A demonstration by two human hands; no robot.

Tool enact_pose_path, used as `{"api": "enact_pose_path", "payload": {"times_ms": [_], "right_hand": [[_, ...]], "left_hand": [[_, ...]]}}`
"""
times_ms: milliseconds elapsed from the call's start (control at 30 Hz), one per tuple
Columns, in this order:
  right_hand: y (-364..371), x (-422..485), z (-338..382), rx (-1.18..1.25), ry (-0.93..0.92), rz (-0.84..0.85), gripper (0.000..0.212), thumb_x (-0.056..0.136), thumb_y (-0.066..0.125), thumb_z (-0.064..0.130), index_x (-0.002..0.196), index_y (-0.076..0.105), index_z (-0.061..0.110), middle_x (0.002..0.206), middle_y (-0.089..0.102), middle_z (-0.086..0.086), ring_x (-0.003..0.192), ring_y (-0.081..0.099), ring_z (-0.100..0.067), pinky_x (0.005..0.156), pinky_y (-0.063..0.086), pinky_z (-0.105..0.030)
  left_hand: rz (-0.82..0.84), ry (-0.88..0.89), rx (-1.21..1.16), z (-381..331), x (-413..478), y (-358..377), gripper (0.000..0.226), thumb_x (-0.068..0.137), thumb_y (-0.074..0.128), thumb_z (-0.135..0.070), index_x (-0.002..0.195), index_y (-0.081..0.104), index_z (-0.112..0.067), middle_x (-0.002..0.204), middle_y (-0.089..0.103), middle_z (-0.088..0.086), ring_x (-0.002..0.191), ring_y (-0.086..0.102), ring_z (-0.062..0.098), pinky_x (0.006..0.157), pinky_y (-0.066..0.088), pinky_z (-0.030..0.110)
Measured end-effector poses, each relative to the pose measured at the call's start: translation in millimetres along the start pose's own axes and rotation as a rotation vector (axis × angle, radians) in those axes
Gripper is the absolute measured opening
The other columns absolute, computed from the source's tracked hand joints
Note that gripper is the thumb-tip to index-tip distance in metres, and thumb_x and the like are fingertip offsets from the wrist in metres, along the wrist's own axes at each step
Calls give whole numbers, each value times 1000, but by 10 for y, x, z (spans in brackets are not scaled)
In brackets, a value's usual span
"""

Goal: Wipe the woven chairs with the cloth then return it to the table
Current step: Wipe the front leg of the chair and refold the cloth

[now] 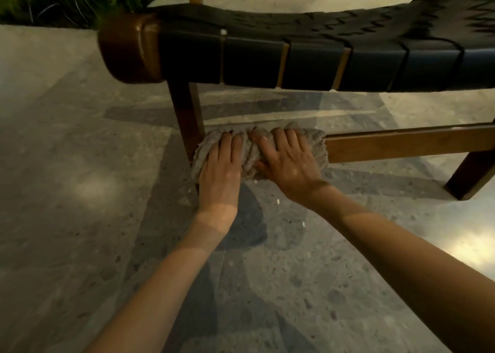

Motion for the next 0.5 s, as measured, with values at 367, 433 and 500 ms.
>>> {"api": "enact_pose_path", "payload": {"times_ms": [367, 433, 500], "right_hand": [[-43, -559, -1471, -30, 181, 111, 59, 95, 29, 51, 137, 43, 12, 116, 52, -24, 102, 51, -40, 92, 38, -49], [-55, -713, -1856, -41, 230, 126, 62, 94, 29, 54, 138, 43, 12, 120, 50, -25, 106, 49, -41, 96, 35, -51], [-73, -854, -2209, -43, 263, 137, 65, 94, 27, 56, 139, 41, 12, 123, 49, -26, 113, 47, -43, 105, 29, -53]], "left_hand": [[133, 201, -138, -1422, 474, 144, 45, 85, 60, -14, 130, 52, -13, 123, 57, 10, 107, 54, 32, 91, 42, 39], [156, 256, -161, -1816, 562, 199, 46, 92, 49, -18, 137, 41, -17, 131, 49, 9, 114, 47, 31, 96, 35, 39], [159, 305, -168, -2187, 646, 235, 48, 93, 45, -17, 140, 34, -18, 134, 44, 9, 117, 43, 30, 97, 31, 40]]}}
Point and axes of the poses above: each hand's wrist, its own x-axis towards the middle knuckle, its own y-axis out of the palm, z = x × y, the point moved 8 cm from there along x, towards the middle knuckle
